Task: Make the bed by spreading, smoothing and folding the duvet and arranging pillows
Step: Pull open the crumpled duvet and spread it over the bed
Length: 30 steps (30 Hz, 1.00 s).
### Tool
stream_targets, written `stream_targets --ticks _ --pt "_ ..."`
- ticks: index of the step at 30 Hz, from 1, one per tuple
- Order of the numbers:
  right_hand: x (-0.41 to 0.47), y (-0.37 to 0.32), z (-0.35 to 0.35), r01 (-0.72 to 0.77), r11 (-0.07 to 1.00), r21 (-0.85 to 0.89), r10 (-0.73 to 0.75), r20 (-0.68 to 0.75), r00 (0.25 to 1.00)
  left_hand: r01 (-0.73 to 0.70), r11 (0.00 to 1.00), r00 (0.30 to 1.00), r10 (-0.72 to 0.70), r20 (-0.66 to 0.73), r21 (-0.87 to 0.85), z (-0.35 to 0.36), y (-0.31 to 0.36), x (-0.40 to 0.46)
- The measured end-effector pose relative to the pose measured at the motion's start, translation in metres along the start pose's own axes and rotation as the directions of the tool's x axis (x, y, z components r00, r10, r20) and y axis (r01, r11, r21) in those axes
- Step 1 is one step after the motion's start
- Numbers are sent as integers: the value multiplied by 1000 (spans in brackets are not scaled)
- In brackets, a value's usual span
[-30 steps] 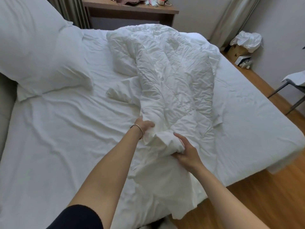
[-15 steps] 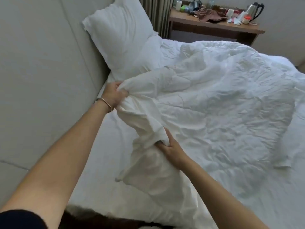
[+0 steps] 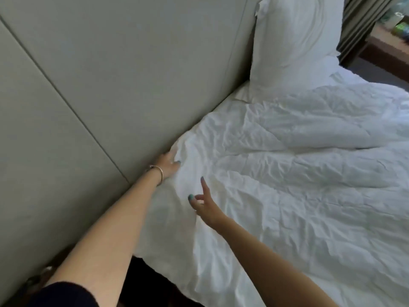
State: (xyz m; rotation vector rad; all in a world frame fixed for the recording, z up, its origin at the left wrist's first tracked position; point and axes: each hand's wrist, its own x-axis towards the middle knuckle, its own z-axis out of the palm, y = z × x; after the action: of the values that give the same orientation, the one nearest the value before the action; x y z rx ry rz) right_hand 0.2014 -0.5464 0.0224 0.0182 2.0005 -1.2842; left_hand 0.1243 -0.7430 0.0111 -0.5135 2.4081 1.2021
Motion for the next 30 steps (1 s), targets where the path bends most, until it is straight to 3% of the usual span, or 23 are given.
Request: stream_targets --ticks 3,6,9,13,17,20,22,24,26,30 --pt "35 26 -10 -85 977 -194 97 52 994 313 950 948 -311 75 -22 43 -89 -22" --pt "71 48 -32 -64 809 -584 92 18 996 453 883 890 -455 -12 124 67 -139 -41" --pt "94 63 -44 -45 599 -800 155 61 986 505 849 862 -487 -140 156 84 -142 -51" --pt "79 85 -38 -51 464 -885 274 89 957 390 870 921 -361 -149 303 92 -123 -52" --pt "46 94 -26 -36 529 -848 231 104 967 384 838 908 -266 -324 388 60 -123 -52" --pt "21 98 -25 -98 539 -836 265 59 962 498 756 853 -340 -396 425 71 -118 -55" --pt "3 109 -35 -192 545 -816 327 -4 945 517 765 840 -366 -401 385 103 -101 -63" --pt "-13 121 -43 -211 540 -814 344 -16 939 424 833 894 -321 -314 355 141 -92 -78" --pt "-28 128 -57 -222 567 -793 368 3 930 267 878 963 -232 -134 397 179 -81 -99" --pt "-56 138 -82 -287 638 -715 383 -29 923 100 824 975 -192 110 557 238 -66 -153"
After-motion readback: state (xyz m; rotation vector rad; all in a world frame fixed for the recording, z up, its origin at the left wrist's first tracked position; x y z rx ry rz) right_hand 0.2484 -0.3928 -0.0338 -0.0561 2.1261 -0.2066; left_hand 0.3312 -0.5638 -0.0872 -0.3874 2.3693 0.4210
